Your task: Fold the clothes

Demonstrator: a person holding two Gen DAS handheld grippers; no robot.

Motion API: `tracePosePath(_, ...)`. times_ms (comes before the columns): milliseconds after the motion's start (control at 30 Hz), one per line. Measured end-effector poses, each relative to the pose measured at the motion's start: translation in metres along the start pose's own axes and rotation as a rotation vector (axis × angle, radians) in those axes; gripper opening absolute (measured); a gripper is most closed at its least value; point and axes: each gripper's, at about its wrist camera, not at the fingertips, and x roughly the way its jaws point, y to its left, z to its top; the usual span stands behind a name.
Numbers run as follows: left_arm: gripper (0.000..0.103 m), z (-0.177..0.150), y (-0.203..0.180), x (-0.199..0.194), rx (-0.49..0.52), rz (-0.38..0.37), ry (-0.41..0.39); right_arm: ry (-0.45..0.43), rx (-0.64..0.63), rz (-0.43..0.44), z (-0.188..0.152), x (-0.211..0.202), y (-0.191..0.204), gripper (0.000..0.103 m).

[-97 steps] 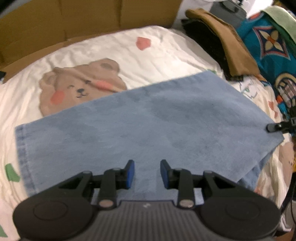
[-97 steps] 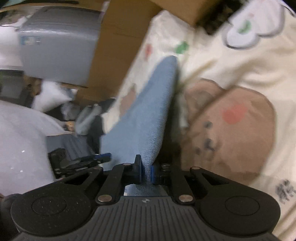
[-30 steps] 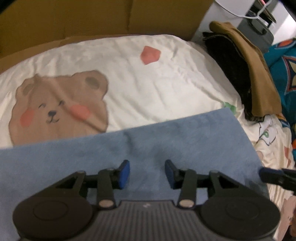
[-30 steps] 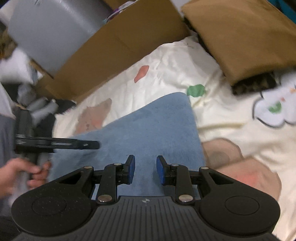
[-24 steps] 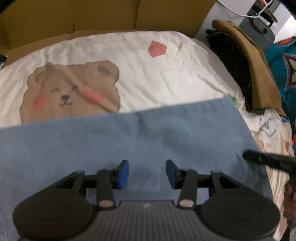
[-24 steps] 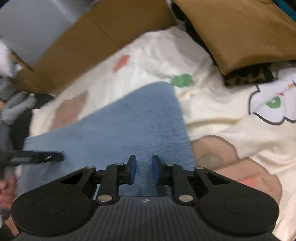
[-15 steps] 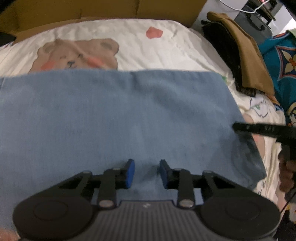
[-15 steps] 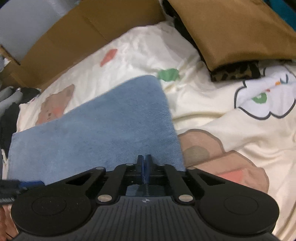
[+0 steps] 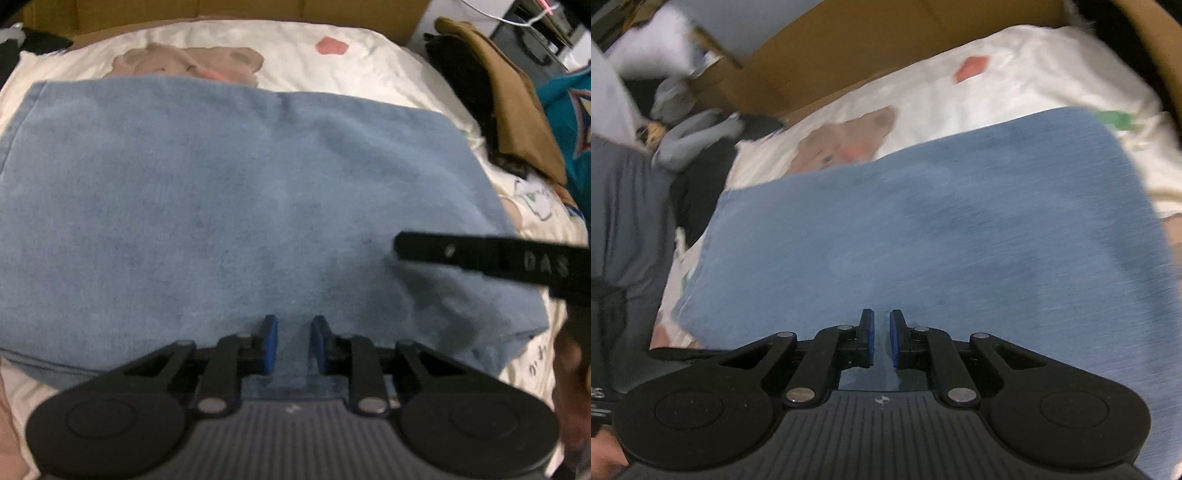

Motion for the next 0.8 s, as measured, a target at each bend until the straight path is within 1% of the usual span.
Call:
tracePosePath(67,0.021,0.001,-0.002,0.000,0.009,0.007,0.002,0.017,-0.021,0.006,-0.005,0.006,0.010,0.009)
tracePosePath(133,0.018,0.001,0.003,-0.005,-0.028,-0.005,0.007,0.038,-0.037,0.009,-0.010,0.011,0.017,0.009)
tracePosePath(167,0.013,0.000,0.006,-0.008,-0.053,-0.011,0.009,0.051,-0.044,0.011,-0.014,0.013,0.020,0.009)
tracePosePath(200,0.010,-0.003,0.009,-0.012,-0.072,-0.016,0.012,0.064,-0.050,0.014,-0.018,0.015,0.022,0.009)
tracePosePath(267,0.004,-0.010,0.015,-0.018,-0.073,-0.010,0.024,0.089,-0.067,0.013,-0.026,0.018,0.028,0.009)
tracePosePath(367,0.002,-0.019,0.020,-0.029,-0.070,0.002,0.039,0.114,-0.110,-0.001,-0.036,0.021,0.037,0.010)
tracePosePath(500,0.002,-0.015,0.031,-0.048,-0.103,-0.012,0.012,0.131,-0.126,0.013,-0.034,0.017,0.042,0.011)
tracePosePath(600,0.002,-0.001,0.038,-0.060,-0.123,-0.019,-0.017,0.052,-0.113,0.034,-0.030,0.009,0.044,0.010)
tracePosePath(700,0.003,0.019,0.039,-0.057,-0.139,-0.038,-0.024,0.010,-0.114,0.018,-0.023,0.010,0.045,0.010)
tracePosePath(800,0.003,0.038,0.037,-0.044,-0.136,-0.050,-0.023,-0.015,-0.103,0.019,-0.011,0.017,0.042,0.010)
